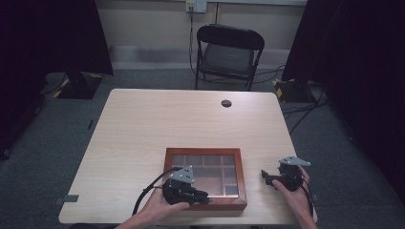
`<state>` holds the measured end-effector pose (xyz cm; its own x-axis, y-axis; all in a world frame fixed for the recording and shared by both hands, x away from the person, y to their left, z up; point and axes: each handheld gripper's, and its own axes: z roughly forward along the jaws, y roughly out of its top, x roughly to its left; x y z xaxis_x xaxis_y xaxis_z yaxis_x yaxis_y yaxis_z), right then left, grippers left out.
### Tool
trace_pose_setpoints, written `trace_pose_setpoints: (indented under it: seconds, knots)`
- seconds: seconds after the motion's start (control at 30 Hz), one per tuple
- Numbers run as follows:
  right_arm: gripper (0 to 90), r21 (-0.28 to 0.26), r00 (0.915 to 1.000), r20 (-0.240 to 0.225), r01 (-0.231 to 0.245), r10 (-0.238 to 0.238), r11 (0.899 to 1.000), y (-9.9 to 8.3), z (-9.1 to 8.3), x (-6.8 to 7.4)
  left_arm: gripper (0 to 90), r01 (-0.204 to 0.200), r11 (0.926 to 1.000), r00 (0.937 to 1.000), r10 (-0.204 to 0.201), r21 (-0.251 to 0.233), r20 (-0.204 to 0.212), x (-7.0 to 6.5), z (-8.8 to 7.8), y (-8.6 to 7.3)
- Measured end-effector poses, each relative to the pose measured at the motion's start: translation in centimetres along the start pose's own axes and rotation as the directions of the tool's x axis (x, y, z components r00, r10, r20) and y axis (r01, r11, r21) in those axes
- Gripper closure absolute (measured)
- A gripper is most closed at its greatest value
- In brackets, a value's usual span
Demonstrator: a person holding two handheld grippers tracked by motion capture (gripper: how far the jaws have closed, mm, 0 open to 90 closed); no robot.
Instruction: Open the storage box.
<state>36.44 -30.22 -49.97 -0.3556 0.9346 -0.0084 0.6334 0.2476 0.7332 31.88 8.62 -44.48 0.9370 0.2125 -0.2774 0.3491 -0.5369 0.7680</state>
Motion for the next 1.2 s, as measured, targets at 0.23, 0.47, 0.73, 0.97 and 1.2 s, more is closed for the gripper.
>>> trace_pose_setpoints:
  seconds: [0.23, 0.47, 0.73, 0.97, 1.2]
  knots:
    - [12.4, 0.0, 1.0, 0.0, 0.001, -0.001, 1.0, 0.0, 0.0, 0.0, 82.4, 0.01, 0.9999, 0.9998, -0.011, 0.003, 0.014, 0.2, -0.1, 0.1]
    - [12.4, -0.001, 1.0, 0.002, 0.0, 0.0, 1.0, 0.0, 0.0, 0.1, 82.5, 0.016, 0.9999, 0.9996, -0.016, 0.0, 0.025, 0.3, -0.3, 0.3]
    - [15.2, 0.015, 0.9936, -0.11, 0.03, -0.028, 0.999, 0.5, -0.3, 1.0, 82.6, 0.051, 0.9986, 0.9971, -0.052, 0.018, 0.056, 0.6, -0.8, 1.4]
    - [14.9, -0.026, 0.9766, -0.209, 0.047, -0.052, 0.999, 1.1, -0.8, 2.0, 82.6, 0.065, 0.9974, 0.9954, -0.067, 0.03, 0.069, 0.8, -1.0, 2.0]
    - [14.4, -0.061, 0.9434, -0.315, 0.088, -0.102, 0.994, 1.5, -1.5, 3.1, 82.7, 0.075, 0.9969, 0.9937, -0.077, 0.025, 0.081, 0.9, -1.6, 2.9]
